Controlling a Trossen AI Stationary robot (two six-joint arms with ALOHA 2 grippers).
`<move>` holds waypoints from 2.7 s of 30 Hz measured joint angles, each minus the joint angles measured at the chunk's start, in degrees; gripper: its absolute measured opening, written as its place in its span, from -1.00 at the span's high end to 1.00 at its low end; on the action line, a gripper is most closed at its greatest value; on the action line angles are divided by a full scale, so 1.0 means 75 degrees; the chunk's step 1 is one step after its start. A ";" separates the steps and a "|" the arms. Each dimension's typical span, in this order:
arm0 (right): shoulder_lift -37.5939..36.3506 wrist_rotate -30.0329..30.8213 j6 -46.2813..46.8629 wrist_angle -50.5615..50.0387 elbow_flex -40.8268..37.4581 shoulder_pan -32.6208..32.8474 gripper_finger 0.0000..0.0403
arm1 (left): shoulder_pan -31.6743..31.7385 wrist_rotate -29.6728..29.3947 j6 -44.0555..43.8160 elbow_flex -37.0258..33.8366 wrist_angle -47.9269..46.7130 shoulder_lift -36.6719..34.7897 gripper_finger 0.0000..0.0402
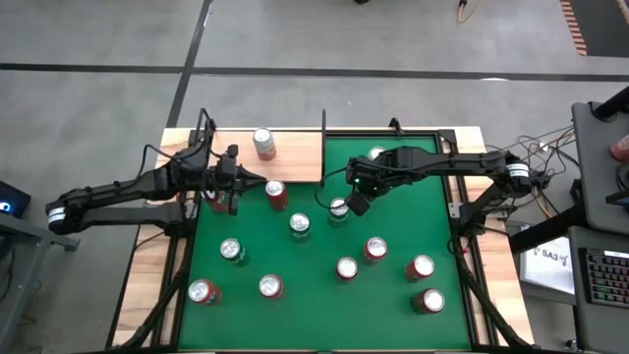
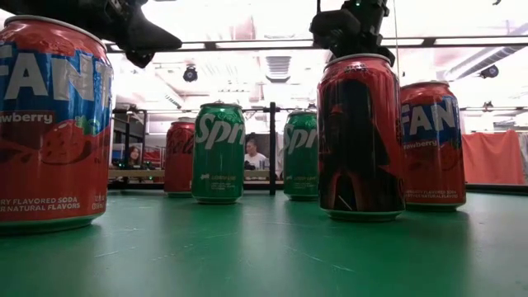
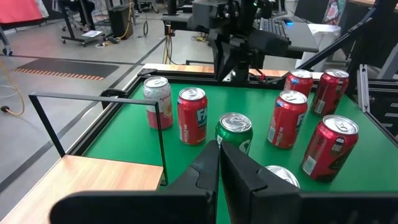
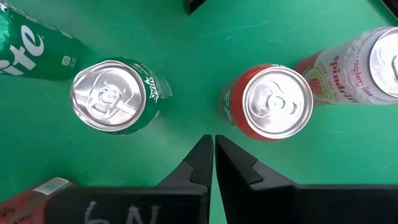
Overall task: Place canned beverage on shelf
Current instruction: Put the red soda can on the shelf
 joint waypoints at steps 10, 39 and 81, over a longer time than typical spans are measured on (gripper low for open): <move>0.0000 0.0188 0.0199 0.0033 0.0000 0.0000 0.66 | 0.0000 0.0000 0.0025 -0.0006 -0.0001 0.0000 1.00; 0.0253 0.0395 0.0227 0.0022 -0.0156 -0.0889 -0.63 | 0.0000 -0.0134 0.0194 -0.0006 0.0003 0.0000 1.00; 0.0440 0.0539 0.0277 -0.0668 0.0232 -0.1048 -0.40 | 0.0000 -0.0134 -0.0003 -0.0009 0.0449 0.0125 1.00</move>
